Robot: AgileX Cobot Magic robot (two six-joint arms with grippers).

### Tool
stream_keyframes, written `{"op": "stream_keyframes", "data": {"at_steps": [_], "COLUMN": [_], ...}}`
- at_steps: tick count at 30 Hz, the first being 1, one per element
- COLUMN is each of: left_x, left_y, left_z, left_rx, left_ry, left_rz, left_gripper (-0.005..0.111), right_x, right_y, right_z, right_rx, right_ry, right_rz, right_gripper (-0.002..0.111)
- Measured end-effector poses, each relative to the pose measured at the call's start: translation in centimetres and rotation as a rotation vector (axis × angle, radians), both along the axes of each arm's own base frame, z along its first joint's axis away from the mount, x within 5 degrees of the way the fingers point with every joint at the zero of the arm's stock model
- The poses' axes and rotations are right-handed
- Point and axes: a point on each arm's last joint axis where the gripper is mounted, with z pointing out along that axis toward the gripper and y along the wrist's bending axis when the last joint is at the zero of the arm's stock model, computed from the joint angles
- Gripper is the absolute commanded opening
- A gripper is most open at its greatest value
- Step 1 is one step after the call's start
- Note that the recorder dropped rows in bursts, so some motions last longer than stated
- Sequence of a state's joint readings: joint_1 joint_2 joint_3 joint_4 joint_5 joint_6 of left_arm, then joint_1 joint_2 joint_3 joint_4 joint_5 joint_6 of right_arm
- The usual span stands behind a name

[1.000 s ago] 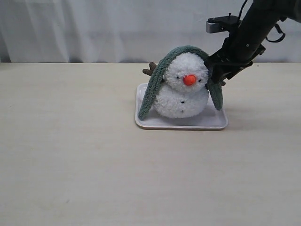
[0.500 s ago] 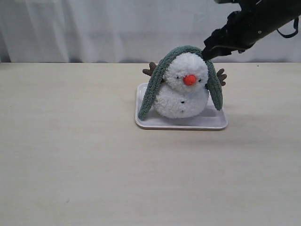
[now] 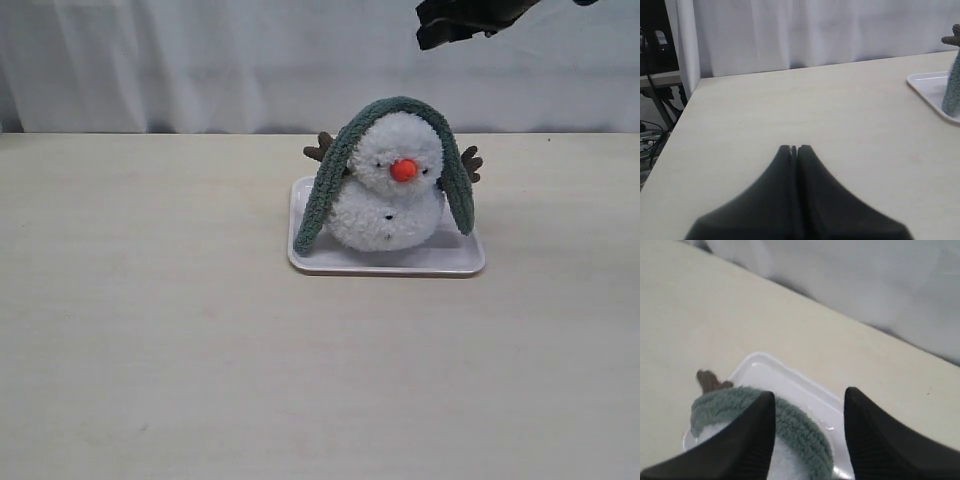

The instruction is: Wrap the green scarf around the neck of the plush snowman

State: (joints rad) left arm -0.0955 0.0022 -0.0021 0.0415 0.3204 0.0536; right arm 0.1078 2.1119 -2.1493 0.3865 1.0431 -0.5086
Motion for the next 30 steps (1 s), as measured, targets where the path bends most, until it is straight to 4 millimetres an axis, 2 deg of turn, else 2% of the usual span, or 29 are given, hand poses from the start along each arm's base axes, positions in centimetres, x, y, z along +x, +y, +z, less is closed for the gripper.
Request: {"op": "stream_keyframes", "data": {"at_steps": [6,10,17,27,30], "left_x": [0.0,0.0,0.0,0.0,0.0], "left_y": [0.0,0.0,0.0,0.0,0.0], "left_z": [0.0,0.0,0.0,0.0,0.0], "left_rx": [0.000,0.000,0.000,0.000,0.000], "left_ry": [0.000,0.000,0.000,0.000,0.000], "left_rz": [0.000,0.000,0.000,0.000,0.000], "left_gripper": [0.000,0.000,0.000,0.000,0.000], "right_x": [0.4,0.4,0.5,0.6,0.5], "right_y": [0.8,2.6,4.3,4.3,4.2], "right_z": [-0.1,-1.1,-3.2,-4.6,-5.3], "right_rx": [-0.079,-0.130,-0.376,-0.409,-0.407], "right_ry": [-0.015,-0.024,0.004,0.034,0.057], "right_rz": [0.250,0.351,0.391,0.424,0.424], "right_gripper": [0.040,0.040,0.040,0.040,0.035]}}
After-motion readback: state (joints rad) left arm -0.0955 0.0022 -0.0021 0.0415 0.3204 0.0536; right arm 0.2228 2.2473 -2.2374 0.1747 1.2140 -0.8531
